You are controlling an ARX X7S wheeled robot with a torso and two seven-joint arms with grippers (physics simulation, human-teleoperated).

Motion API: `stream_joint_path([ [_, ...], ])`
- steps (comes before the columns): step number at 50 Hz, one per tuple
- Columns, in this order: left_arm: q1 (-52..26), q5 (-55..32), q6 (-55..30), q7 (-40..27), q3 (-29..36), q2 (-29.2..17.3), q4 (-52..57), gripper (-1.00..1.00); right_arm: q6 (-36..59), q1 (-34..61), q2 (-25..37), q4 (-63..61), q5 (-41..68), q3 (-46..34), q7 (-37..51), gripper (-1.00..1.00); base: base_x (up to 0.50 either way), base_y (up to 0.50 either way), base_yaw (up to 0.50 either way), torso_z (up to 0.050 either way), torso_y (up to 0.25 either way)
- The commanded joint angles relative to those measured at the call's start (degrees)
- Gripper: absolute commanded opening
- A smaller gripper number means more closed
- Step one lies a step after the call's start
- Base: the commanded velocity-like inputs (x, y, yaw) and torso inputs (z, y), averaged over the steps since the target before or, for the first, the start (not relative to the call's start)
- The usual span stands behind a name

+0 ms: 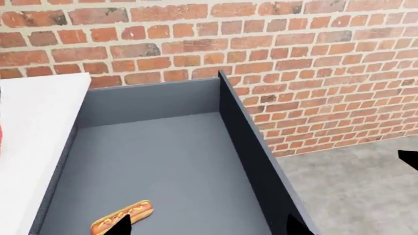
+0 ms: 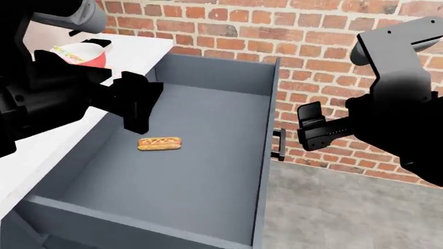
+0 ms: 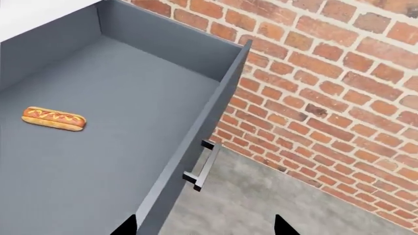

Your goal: Place the bar in the bowl and close the drawer.

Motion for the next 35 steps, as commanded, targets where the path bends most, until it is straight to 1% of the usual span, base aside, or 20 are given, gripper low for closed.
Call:
stream_joint_path([
  [1, -0.31, -0.63, 0.18, -0.25, 0.14, -0.17, 0.31, 1.00, -0.09, 0.46, 0.07, 0.01, 0.58, -0.18, 1.10, 1.00, 0.00, 0.00, 0.00, 0.000, 0.000],
  [4, -0.32, -0.61, 0.19, -0.24, 0.20, -0.15, 0.36, 1.00, -0.27, 0.88, -0.04, 0.65, 0.23, -0.95, 3.73, 1.00, 0.00, 0.00, 0.00, 0.000, 0.000],
  [7, -0.25, -0.52, 0.22, -0.20, 0.26, -0.16, 0.37, 1.00, -0.28, 1.02, -0.09, 1.18, 0.06, -1.24, 4.43, 1.00, 0.00, 0.00, 0.00, 0.000, 0.000],
  [23, -0.06, 0.21, 0.22, 0.18, 0.72, 0.14, 0.05, 1.00, 0.15, 1.31, -0.04, 0.75, -0.58, -1.43, 4.59, 1.00, 0.53, -0.07, 0.00, 0.000, 0.000],
  [31, -0.32, -0.07, 0.29, -0.04, 0.85, 0.11, 0.23, 1.00, -0.12, 1.58, 0.29, 0.48, -0.07, -1.37, 5.24, 1.00, 0.49, 0.10, 0.00, 0.000, 0.000],
  [35, -0.43, -0.15, 0.33, -0.16, 0.96, 0.12, 0.26, 1.00, -0.49, 1.61, 0.35, 0.93, 0.17, -1.47, 5.79, 1.00, 0.08, 0.02, 0.00, 0.000, 0.000],
])
